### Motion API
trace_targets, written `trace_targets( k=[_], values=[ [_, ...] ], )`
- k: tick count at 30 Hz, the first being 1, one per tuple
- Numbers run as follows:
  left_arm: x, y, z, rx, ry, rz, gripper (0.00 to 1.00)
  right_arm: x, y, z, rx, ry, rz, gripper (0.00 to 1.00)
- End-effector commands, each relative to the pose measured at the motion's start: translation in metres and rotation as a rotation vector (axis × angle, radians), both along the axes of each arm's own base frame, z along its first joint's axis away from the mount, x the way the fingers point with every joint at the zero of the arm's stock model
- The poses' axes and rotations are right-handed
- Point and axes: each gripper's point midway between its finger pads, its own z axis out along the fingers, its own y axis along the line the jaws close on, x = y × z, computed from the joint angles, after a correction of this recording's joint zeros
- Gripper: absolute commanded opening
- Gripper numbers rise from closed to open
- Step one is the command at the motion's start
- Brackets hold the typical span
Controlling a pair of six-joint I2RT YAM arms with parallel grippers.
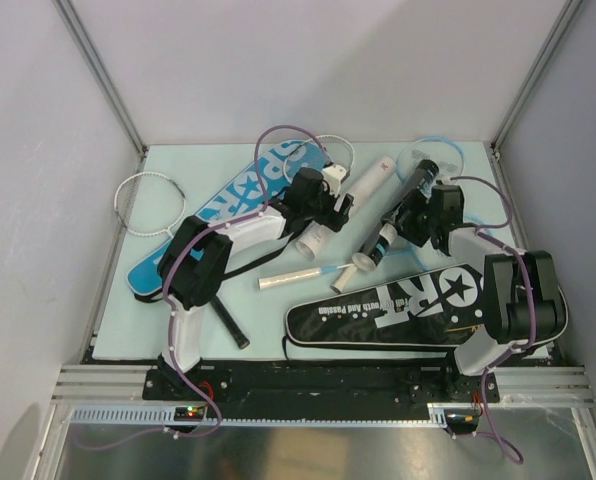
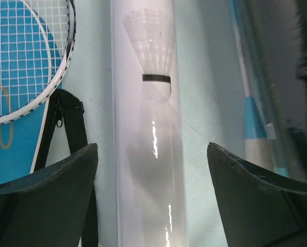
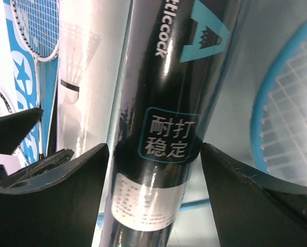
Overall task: Pack up the badminton gear
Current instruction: Move the shuttle tube to the center of the board.
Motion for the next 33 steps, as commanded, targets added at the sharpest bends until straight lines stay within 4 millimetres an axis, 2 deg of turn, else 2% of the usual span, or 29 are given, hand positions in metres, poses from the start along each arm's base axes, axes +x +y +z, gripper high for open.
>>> trace_targets(
  k=[1,7,9,12,16,20,24,27,28,30,33],
  values=[
    [0.012,-0.023,0.055,-0.119,-0.111,-0.047,0.95,0.031,0.031,0.026,0.006,-0.14,0.114,0.77],
    [0.015,-0.013,0.07,-0.116,-0.141,0.004,0.99,0.045,0.056,0.024,-0.063,-0.146,0.161,0.75],
    [0.015,-0.007,0.081,-0.123,-0.158,0.039,1.0,0.049,0.061,0.024,-0.07,-0.15,0.158,0.75],
    [0.013,0.007,0.11,-0.138,-0.205,0.093,1.0,0.054,0.065,0.021,-0.068,-0.144,0.139,0.75],
    [0.008,0.042,0.142,-0.124,-0.223,0.211,1.0,0.057,0.07,0.022,-0.074,-0.135,0.131,0.77],
    [-0.014,0.073,0.156,-0.095,-0.179,0.216,1.0,0.045,0.066,0.033,-0.106,-0.11,0.123,0.79],
    [-0.05,0.103,0.156,-0.036,-0.186,0.171,1.0,0.024,0.055,0.056,-0.151,-0.093,0.099,0.83],
    [-0.076,0.125,0.144,0.045,-0.17,0.143,1.0,0.005,0.053,0.07,-0.17,-0.08,0.103,0.88],
    [-0.084,0.133,0.137,0.08,-0.149,0.144,1.0,-0.001,0.052,0.071,-0.175,-0.067,0.106,0.93],
    [-0.095,0.155,0.125,0.156,-0.109,0.18,0.99,-0.013,0.05,0.075,-0.171,-0.056,0.117,0.98],
    [-0.098,0.195,0.108,0.245,-0.039,0.28,0.96,-0.027,0.048,0.085,-0.165,-0.078,0.13,0.99]
  ],
)
